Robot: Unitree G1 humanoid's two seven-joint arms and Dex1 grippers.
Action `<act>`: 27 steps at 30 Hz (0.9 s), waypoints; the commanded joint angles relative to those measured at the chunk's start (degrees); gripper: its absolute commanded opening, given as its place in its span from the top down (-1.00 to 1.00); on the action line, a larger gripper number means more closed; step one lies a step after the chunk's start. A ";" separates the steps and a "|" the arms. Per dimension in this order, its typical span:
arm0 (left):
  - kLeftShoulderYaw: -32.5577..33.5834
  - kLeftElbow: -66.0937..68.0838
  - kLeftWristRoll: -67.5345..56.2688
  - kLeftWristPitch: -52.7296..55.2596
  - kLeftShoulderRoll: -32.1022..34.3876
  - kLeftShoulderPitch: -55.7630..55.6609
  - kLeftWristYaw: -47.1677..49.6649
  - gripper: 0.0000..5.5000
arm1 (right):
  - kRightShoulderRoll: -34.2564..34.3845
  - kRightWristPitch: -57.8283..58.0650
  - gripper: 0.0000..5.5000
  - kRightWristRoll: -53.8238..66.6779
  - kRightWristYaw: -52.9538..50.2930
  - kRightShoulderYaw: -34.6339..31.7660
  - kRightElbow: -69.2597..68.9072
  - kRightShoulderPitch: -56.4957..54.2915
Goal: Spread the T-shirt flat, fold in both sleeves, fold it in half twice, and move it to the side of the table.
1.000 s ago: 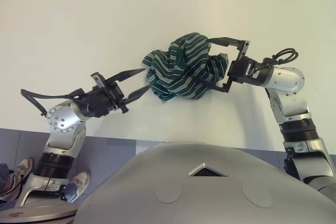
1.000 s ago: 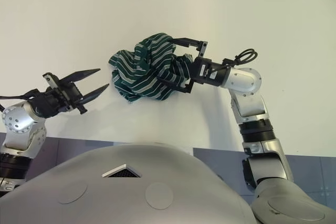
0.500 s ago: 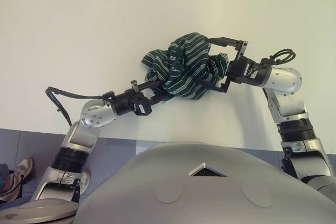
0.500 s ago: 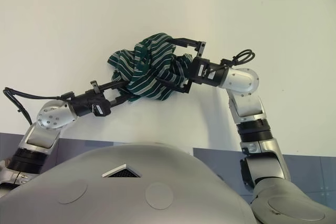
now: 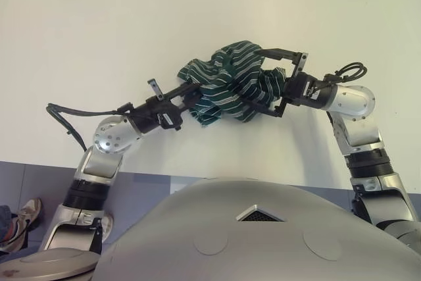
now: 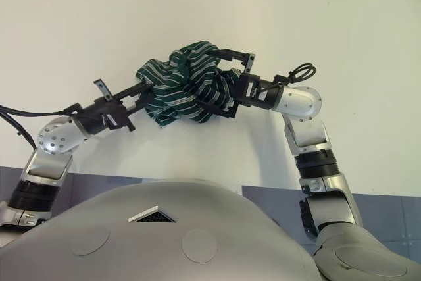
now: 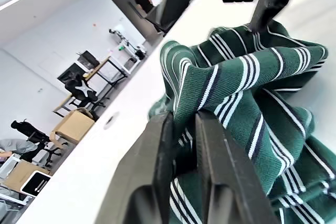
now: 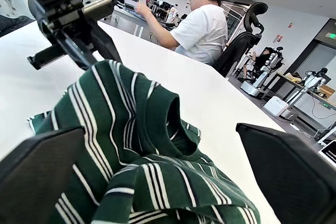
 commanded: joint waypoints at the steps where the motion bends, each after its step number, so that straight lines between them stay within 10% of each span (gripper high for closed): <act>1: -0.33 -0.43 -0.45 0.77 0.32 0.02 -0.53 0.99 | -0.05 -0.52 -0.96 -1.05 -0.33 0.25 0.45 -0.29; 27: 9.47 11.36 -6.32 -10.53 3.79 -1.82 -4.84 0.99 | 0.14 -3.11 -0.96 -7.95 -6.16 -1.32 7.43 -3.19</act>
